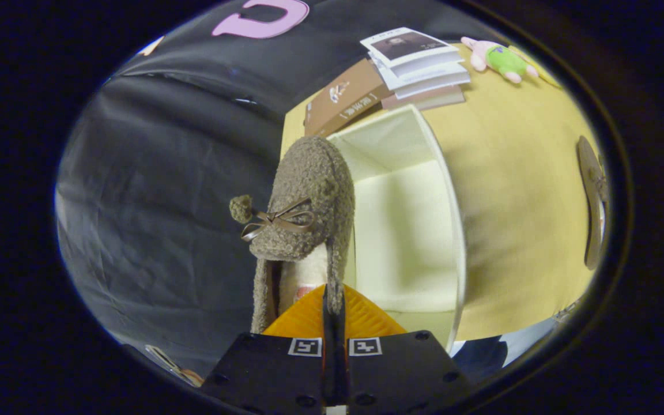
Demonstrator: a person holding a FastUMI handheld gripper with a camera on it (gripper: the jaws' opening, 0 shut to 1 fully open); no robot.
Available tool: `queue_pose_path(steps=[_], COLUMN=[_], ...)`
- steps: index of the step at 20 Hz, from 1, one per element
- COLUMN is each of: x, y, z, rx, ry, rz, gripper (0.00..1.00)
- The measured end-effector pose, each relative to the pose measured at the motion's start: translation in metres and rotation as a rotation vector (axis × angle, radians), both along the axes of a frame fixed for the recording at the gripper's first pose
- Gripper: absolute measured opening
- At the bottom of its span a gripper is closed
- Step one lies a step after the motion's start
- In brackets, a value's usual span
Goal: Open the storage box then place both shoes into the box .Put the left shoe in first, then the right shoe, with the right side of both shoes facing outward in a uniform manner.
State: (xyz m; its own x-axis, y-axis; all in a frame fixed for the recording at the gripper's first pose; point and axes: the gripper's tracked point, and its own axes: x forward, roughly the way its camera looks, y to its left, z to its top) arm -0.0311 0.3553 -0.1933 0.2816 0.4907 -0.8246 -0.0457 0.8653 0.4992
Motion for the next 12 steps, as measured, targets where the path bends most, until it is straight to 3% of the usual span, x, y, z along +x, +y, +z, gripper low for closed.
queue_pose_path(steps=[12], x=[-0.001], y=[0.009], z=[-0.066], rx=[-0.152], ry=[0.097], rz=[-0.017], gripper=[0.04])
